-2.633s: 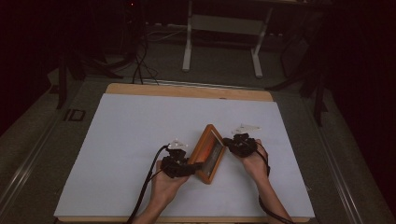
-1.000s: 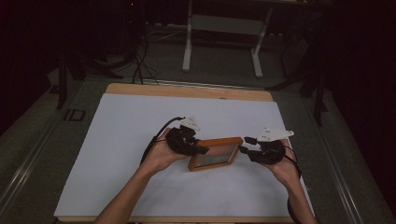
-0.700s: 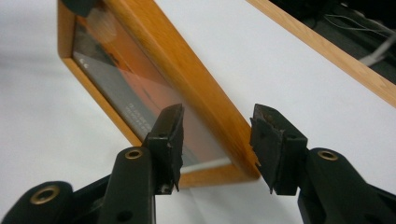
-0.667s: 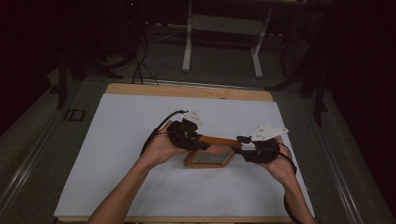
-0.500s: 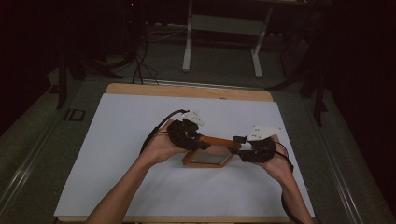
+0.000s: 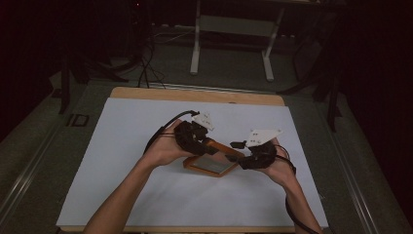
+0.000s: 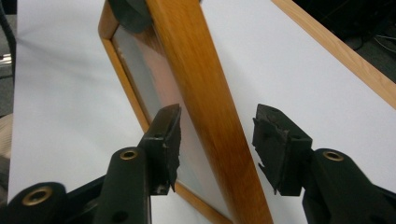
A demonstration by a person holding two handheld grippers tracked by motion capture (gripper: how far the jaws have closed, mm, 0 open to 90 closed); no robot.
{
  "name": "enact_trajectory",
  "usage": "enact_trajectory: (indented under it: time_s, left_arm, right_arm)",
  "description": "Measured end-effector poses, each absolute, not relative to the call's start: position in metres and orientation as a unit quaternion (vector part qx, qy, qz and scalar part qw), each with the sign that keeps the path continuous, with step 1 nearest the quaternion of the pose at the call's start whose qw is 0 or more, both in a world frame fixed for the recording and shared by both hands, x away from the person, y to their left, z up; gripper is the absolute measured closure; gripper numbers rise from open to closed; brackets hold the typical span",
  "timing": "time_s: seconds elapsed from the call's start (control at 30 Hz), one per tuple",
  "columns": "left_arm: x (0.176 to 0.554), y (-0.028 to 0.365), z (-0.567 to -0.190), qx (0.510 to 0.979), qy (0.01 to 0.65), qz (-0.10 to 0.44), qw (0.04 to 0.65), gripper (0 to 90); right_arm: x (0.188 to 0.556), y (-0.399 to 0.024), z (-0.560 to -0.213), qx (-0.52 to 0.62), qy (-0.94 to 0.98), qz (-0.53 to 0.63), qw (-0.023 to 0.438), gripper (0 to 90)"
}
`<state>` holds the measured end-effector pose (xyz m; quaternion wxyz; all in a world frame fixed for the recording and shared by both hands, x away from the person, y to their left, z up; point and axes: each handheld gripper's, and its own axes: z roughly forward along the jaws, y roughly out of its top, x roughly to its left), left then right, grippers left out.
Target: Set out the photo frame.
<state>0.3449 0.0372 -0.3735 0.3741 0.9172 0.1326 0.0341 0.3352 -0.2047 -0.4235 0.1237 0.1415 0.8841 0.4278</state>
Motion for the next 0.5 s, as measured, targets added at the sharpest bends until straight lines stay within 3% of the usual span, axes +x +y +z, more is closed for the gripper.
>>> enact_trajectory:
  time_s: [0.33, 0.5]
  left_arm:
    - [0.342, 0.036, -0.372, 0.922, 0.1, 0.035, 0.373, 69.2]
    - [0.341, 0.032, -0.372, 0.92, 0.095, 0.033, 0.38, 68.8]
  right_arm:
    - [0.336, -0.183, -0.419, 0.106, 0.892, 0.424, 0.113, 44.4]
    - [0.338, -0.176, -0.419, 0.092, 0.897, 0.42, 0.104, 46.9]
